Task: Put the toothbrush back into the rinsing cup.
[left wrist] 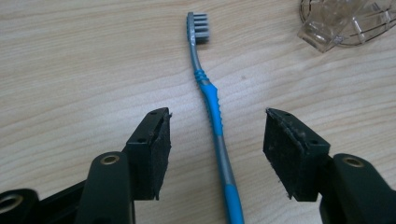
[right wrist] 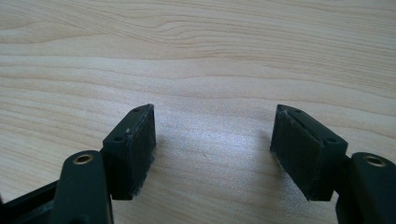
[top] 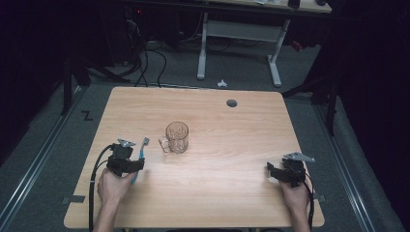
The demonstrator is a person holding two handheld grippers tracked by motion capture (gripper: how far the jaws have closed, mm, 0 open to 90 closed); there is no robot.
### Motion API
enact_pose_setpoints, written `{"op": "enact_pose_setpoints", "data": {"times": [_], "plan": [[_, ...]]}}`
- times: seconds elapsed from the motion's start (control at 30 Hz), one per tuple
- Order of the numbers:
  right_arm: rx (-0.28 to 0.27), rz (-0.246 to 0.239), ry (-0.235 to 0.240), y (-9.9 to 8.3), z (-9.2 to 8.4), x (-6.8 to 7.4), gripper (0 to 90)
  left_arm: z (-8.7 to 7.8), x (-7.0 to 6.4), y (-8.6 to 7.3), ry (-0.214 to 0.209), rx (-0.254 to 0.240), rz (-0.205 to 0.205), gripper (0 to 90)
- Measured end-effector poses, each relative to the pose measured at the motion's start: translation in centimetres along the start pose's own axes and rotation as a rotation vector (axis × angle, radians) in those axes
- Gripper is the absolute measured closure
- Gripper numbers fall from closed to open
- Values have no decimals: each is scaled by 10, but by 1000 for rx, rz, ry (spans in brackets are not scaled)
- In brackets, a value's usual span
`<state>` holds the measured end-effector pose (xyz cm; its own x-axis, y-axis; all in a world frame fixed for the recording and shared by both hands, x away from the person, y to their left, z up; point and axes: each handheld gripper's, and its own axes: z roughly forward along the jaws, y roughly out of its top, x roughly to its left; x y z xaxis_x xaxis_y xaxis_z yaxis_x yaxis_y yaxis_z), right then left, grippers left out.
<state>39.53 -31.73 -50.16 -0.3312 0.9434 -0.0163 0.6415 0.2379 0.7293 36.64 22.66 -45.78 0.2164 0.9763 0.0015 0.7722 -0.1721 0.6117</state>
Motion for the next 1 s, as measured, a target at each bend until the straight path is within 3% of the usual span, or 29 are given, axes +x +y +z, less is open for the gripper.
{"op": "enact_pose_setpoints", "data": {"times": [0.63, 1.0], "plan": [[-1, 2, 2, 0, 0, 0, 311, 15, 0, 31, -14, 73, -9, 483], [-2, 2, 4, 0, 0, -1, 310, 26, 1, 37, -7, 124, -23, 497]]}}
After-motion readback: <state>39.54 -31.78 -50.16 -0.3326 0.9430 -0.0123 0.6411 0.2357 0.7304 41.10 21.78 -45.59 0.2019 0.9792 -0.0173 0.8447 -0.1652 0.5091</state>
